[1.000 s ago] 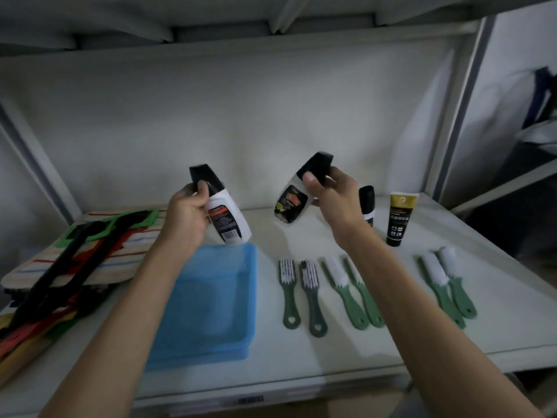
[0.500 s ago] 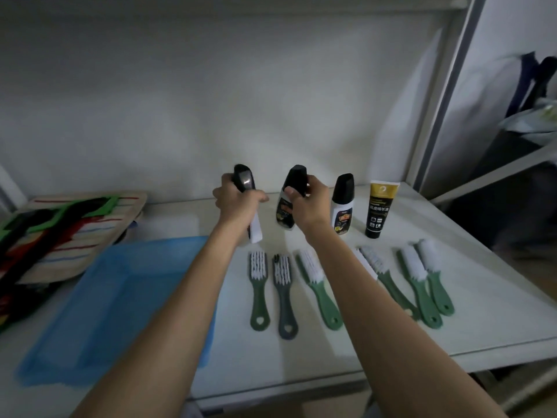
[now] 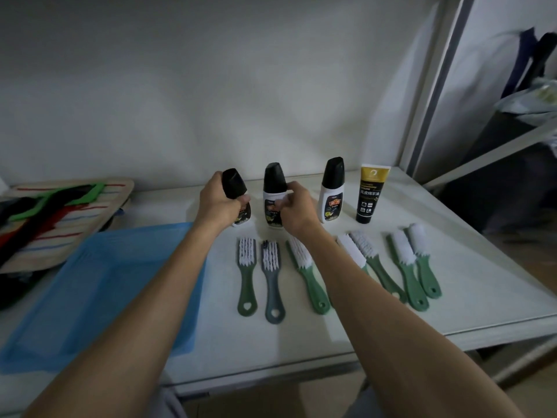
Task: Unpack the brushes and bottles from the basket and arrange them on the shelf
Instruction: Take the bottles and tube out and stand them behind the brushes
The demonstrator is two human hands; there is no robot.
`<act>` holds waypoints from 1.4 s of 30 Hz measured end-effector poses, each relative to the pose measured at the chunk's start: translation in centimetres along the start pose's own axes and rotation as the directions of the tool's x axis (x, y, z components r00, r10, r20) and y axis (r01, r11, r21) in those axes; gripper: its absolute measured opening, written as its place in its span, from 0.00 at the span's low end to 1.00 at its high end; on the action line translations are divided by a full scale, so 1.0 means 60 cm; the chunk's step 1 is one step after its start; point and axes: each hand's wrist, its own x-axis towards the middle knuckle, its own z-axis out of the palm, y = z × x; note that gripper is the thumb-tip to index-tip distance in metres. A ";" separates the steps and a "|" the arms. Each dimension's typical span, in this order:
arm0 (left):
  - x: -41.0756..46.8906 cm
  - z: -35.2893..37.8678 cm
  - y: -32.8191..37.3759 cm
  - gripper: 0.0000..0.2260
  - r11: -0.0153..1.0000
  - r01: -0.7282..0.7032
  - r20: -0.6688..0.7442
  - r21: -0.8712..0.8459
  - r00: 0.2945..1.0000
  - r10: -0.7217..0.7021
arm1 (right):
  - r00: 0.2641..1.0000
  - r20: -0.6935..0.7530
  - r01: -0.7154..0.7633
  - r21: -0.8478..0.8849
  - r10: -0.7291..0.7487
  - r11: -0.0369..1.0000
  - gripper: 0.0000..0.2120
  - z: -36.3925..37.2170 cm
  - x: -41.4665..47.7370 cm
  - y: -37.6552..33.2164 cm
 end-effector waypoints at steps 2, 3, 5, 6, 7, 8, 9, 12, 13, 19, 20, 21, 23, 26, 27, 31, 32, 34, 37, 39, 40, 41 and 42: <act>0.001 -0.001 -0.003 0.20 1.000 0.016 0.006 -0.009 1.000 -0.016 | 0.999 0.022 -0.026 0.008 0.026 1.000 0.15 0.007 0.000 0.005; -0.001 -0.003 -0.003 0.20 0.998 0.045 0.016 -0.050 0.999 -0.044 | 0.999 0.023 -0.036 0.005 0.036 0.999 0.15 0.011 0.001 0.006; -0.001 -0.005 -0.006 0.22 0.991 0.086 0.021 -0.106 0.996 -0.085 | 0.999 0.019 -0.047 -0.013 0.047 0.999 0.14 0.020 0.007 0.012; 0.000 -0.005 -0.007 0.22 0.991 0.092 0.026 -0.100 0.996 -0.089 | 0.999 0.014 -0.049 -0.019 0.049 0.999 0.13 0.024 0.008 0.013; 0.002 -0.005 -0.009 0.21 0.992 0.096 0.039 -0.081 0.995 -0.093 | 0.999 0.006 -0.052 -0.023 0.052 0.998 0.13 0.026 0.009 0.015; 0.003 -0.005 -0.011 0.21 0.994 0.094 0.055 -0.051 0.994 -0.092 | 0.999 -0.003 -0.048 -0.024 0.048 0.999 0.13 0.028 0.010 0.016; 0.003 -0.005 -0.012 0.20 0.996 0.085 0.062 -0.006 0.994 -0.084 | 0.999 -0.015 -0.043 -0.032 0.042 0.999 0.13 0.027 0.008 0.014; -0.003 -0.007 -0.011 0.15 0.972 0.006 0.004 0.234 1.000 -0.007 | 0.998 -0.055 -0.026 -0.079 0.021 0.997 0.12 0.025 0.005 0.011; -0.005 -0.008 -0.010 0.14 0.953 -0.015 -0.021 0.304 1.000 0.022 | 0.998 -0.063 -0.024 -0.082 0.019 0.996 0.11 0.025 0.003 0.009; -0.005 -0.021 -0.020 0.11 0.937 -0.015 -0.020 0.350 1.000 0.024 | 0.996 -0.083 -0.035 -0.080 0.029 0.996 0.12 0.026 -0.006 0.001; -0.005 -0.023 -0.020 0.10 0.939 -0.008 -0.017 0.344 1.000 0.015 | 0.996 -0.089 -0.040 -0.091 0.032 0.995 0.12 0.025 -0.006 0.002; -0.006 -0.024 -0.019 0.09 0.942 -0.001 -0.018 0.336 1.000 0.008 | 0.995 -0.092 -0.048 -0.108 0.038 0.993 0.12 0.024 -0.007 0.002; -0.006 -0.025 -0.016 0.08 0.950 0.011 -0.020 0.311 1.000 -0.005 | 0.994 -0.089 -0.069 -0.134 0.058 0.989 0.13 0.025 -0.006 0.005; -0.003 -0.025 -0.015 0.08 0.954 0.045 -0.013 0.297 0.999 -0.043 | 0.992 -0.090 -0.099 -0.142 0.086 0.985 0.14 0.028 -0.005 0.007; 0.000 -0.024 -0.015 0.08 0.955 0.059 -0.008 0.292 0.998 -0.059 | 0.992 -0.093 -0.099 -0.139 0.087 0.985 0.14 0.029 -0.005 0.007; 0.006 -0.020 -0.021 0.08 0.950 0.052 0.005 0.308 0.998 -0.056 | 0.992 -0.101 -0.094 -0.123 0.082 0.988 0.13 0.032 -0.002 0.009; 0.006 -0.020 -0.025 0.09 0.947 0.040 0.010 0.319 0.999 -0.046 | 0.991 -0.102 -0.094 -0.118 0.082 0.989 0.14 0.034 -0.001 0.010; 0.007 -0.017 -0.033 0.10 0.944 0.019 0.026 0.330 0.999 -0.030 | 0.991 -0.100 -0.094 -0.106 0.084 0.990 0.14 0.036 0.000 0.011; 0.005 -0.015 -0.040 0.13 0.925 0.007 0.039 0.379 0.999 -0.024 | 0.992 -0.092 -0.098 -0.087 0.090 0.991 0.16 0.038 0.002 0.012; 0.003 -0.015 -0.038 0.13 0.916 0.008 0.036 0.400 0.999 -0.025 | 0.992 -0.080 -0.101 -0.097 0.093 0.990 0.16 0.037 0.002 0.012; 0.003 -0.015 -0.038 0.12 0.915 0.004 0.040 0.404 0.999 -0.022 | 0.993 -0.074 -0.103 -0.105 0.095 0.989 0.16 0.036 0.001 0.012; 0.002 -0.015 -0.037 0.12 0.914 0.000 0.047 0.406 0.999 -0.021 | 0.993 -0.067 -0.101 -0.113 0.094 0.988 0.16 0.034 0.001 0.010; 0.002 -0.016 -0.036 0.12 0.913 -0.005 0.054 0.407 0.998 -0.019 | 0.994 -0.061 -0.094 -0.124 0.087 0.988 0.16 0.031 0.001 0.007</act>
